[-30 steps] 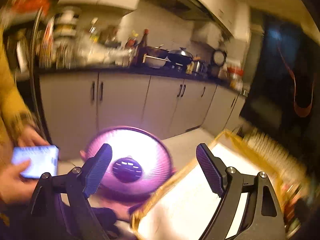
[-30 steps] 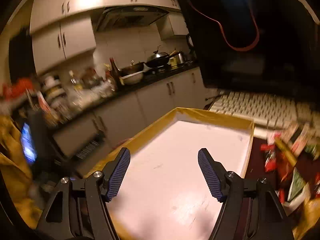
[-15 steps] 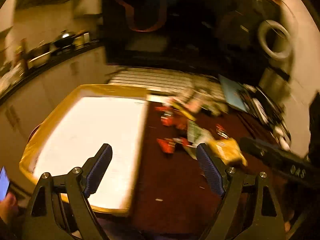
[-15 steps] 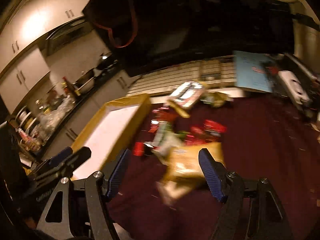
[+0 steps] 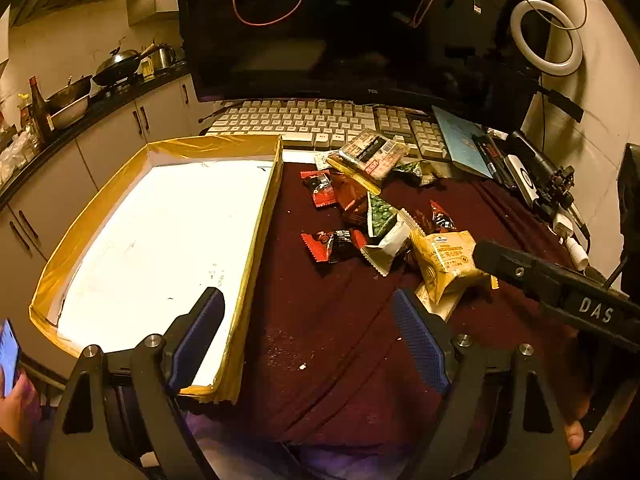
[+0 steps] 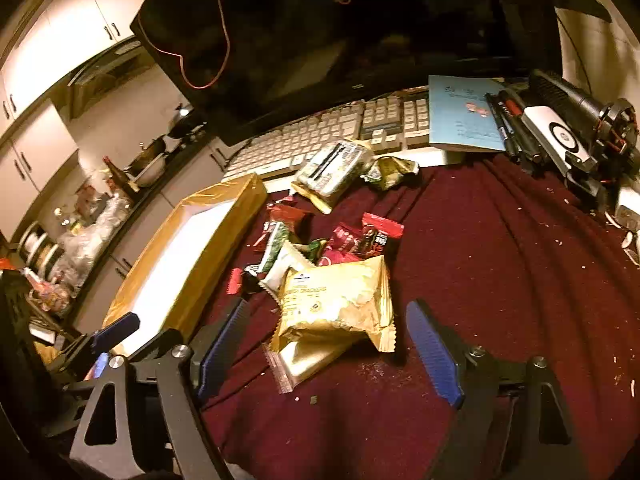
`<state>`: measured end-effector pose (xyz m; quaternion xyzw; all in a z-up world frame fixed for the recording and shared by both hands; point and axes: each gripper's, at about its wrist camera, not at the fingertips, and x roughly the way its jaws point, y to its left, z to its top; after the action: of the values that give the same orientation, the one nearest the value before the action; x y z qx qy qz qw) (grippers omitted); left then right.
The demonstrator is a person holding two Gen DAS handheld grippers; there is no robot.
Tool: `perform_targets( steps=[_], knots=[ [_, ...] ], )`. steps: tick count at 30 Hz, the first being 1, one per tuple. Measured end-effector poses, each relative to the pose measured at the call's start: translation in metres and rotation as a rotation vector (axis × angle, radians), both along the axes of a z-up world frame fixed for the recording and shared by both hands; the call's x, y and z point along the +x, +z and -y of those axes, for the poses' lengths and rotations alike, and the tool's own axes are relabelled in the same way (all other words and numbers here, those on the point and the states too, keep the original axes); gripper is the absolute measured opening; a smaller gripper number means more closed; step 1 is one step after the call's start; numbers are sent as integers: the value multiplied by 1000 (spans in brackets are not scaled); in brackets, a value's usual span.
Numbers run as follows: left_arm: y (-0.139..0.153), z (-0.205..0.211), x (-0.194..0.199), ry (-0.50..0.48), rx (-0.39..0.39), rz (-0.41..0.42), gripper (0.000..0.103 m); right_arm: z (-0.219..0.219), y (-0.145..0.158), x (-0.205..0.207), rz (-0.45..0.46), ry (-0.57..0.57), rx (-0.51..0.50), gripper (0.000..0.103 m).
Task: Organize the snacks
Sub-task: 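Close the right gripper on the yellow cheese sandwich crackers pack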
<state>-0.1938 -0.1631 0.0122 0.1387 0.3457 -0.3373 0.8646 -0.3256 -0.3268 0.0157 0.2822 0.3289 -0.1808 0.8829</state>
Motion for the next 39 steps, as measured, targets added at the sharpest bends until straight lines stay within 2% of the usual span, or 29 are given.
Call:
perform_targets(
  steps=[2,13,15,16,21,32,39],
  knots=[
    [-1,0,-1,-9,9,2,86,0,-1,3,-11,2,-11,86],
    [1,-17,4,-7,-9,-12,86,4,-25,49,-171,10,-75,86],
    [-1,-17,5,-9,-3,-19,86,1,-29,49,-186,25,-87,81],
    [-1,-16,5,-11,3,-17,86,1,-29,48,-182,28,-90,75],
    [-3,-13,4,-19,-6,-24,86,1,-29,38,-156,41,-91,69],
    [-10,-9,3,-47,4,-34,86,3,-22,27,-71,46,-76,66],
    [-11,-9,5,-56,-4,-43,86,4,-20,29,-65,50,-84,65]
  ],
)
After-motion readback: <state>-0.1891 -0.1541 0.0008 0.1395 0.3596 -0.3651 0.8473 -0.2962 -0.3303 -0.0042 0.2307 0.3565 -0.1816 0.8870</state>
